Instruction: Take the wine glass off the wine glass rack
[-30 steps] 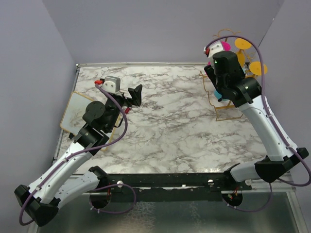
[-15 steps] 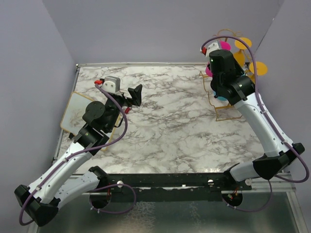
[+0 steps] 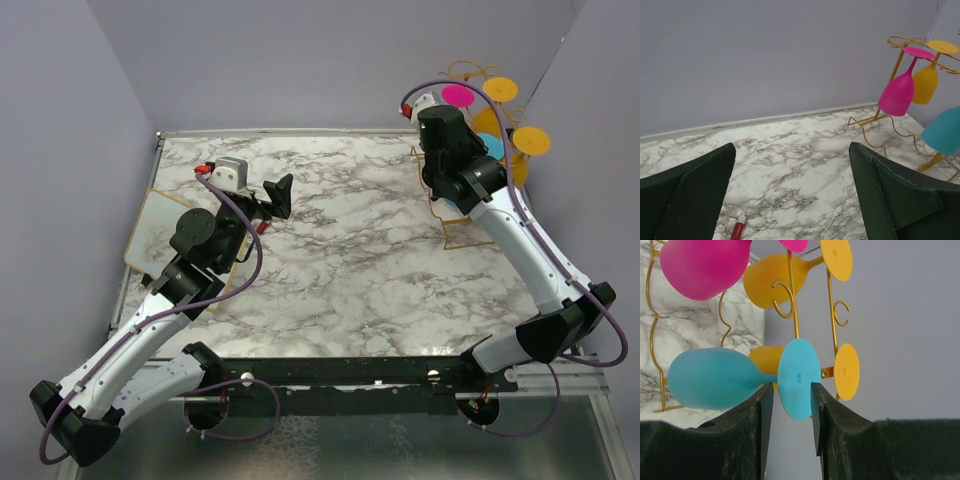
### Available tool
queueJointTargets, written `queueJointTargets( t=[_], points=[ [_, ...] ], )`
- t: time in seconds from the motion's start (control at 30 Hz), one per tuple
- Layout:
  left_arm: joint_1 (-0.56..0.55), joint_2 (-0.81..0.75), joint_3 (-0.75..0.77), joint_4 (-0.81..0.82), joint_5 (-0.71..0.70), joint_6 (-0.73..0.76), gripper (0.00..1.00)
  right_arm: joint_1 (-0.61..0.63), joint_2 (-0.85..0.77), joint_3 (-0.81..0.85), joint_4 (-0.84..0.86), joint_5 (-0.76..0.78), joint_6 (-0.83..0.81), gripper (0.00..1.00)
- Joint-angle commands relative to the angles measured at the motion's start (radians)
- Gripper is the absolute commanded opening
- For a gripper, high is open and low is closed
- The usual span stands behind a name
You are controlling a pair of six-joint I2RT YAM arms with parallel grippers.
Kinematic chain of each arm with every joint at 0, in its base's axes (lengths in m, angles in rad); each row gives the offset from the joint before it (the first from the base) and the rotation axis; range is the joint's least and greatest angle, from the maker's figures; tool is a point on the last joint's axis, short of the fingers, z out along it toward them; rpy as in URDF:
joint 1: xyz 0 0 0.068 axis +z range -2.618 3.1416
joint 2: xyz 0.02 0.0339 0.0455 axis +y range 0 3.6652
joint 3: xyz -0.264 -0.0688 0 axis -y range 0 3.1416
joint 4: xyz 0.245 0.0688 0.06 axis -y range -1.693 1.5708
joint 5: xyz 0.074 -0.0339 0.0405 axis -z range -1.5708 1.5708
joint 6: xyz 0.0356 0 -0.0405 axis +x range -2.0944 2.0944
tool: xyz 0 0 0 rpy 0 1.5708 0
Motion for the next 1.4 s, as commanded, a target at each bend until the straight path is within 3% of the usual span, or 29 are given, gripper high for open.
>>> queueJointTargets(
  t=[0.0, 0.73, 1.37],
  points=[
    [-0.005, -0.015, -0.007, 0.031, 0.002, 0.004, 0.99, 0.008, 0.003, -0.018, 0.041, 0.044, -0.012, 0.35],
    [-0.007, -0.016, -0.007, 0.030, -0.003, 0.009, 0.99, 0.008, 0.011, -0.028, 0.049, 0.055, -0.024, 0.20],
    [-0.011, -0.018, -0.007, 0.030, -0.013, 0.016, 0.99, 0.006, 0.012, -0.064, 0.070, 0.050, -0.019, 0.19]
  ],
)
